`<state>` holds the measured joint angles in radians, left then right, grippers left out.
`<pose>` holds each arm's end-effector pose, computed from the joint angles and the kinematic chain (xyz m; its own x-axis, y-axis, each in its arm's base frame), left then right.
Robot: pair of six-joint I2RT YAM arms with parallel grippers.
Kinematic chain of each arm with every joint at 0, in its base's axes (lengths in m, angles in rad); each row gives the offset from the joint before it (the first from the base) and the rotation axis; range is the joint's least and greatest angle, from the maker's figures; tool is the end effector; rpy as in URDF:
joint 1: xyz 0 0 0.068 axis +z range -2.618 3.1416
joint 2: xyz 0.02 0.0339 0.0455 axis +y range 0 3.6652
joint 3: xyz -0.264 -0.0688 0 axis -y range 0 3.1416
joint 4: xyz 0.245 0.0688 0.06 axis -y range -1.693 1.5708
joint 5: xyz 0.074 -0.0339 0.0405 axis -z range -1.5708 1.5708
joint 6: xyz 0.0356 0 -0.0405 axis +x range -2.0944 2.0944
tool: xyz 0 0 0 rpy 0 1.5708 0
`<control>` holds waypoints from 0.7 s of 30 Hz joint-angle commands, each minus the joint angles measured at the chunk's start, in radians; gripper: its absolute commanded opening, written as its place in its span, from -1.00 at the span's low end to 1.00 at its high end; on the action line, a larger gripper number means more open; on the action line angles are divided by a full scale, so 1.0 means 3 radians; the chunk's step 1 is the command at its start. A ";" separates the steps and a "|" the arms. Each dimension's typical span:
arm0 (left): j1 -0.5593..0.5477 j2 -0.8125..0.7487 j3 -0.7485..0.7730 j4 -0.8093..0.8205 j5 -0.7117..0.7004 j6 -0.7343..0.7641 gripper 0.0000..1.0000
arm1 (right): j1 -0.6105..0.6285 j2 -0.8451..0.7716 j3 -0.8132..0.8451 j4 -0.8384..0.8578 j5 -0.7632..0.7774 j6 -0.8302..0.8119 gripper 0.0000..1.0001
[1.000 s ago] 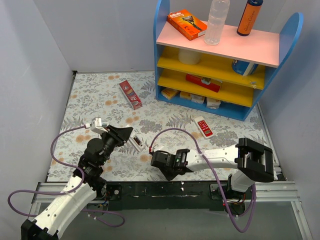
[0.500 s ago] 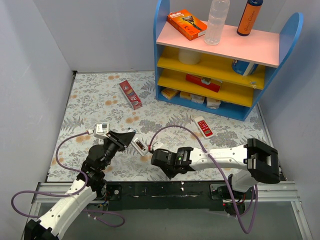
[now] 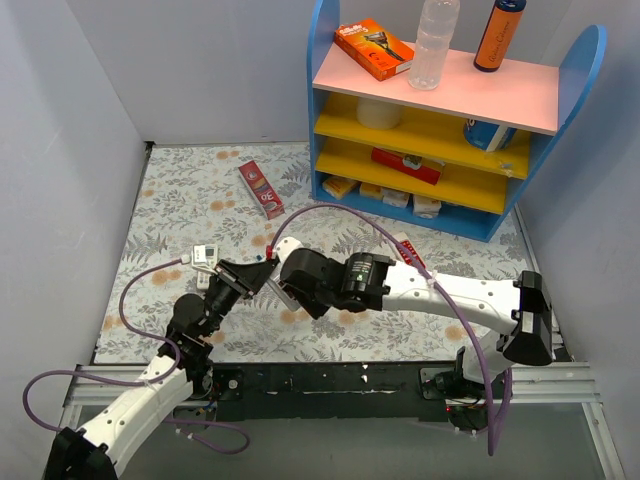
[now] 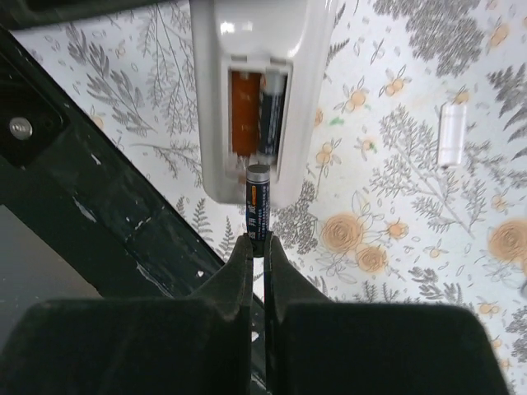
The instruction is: Load the batteries into the remote control
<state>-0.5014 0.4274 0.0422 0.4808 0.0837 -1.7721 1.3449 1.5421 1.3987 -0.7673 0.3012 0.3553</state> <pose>0.1199 -0.0691 0.1969 -0.5575 -0.8078 0.1912 -0.0283 -0.2117 -0.9769 0.0841 0.3190 0.3165 -0.4755 -0.5857 -0.6564 -0.7728 0.6346 -0.0064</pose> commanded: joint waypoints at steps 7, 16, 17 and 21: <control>-0.0011 0.0227 -0.0309 0.0580 0.0186 -0.0045 -1.00 | -0.0091 0.0361 0.0864 -0.0495 0.0044 -0.0325 -0.97; -0.0011 0.0283 -0.0350 0.0678 0.0186 -0.0075 -1.00 | -0.0147 0.0699 0.1151 -0.0704 -0.0038 -0.0351 -0.97; -0.0011 0.0288 -0.0360 0.0708 0.0186 -0.0091 -1.00 | -0.0152 0.0714 0.1192 -0.0704 -0.0032 -0.0351 -0.97; -0.0011 0.0314 -0.0381 0.0739 0.0212 -0.0126 -1.00 | -0.0178 0.0821 0.1335 -0.0745 -0.0033 -0.0387 -0.97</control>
<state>-0.5014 0.5236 0.0414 0.6289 0.1287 -1.7821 1.3018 1.7641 1.7260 -0.9558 0.2878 0.2573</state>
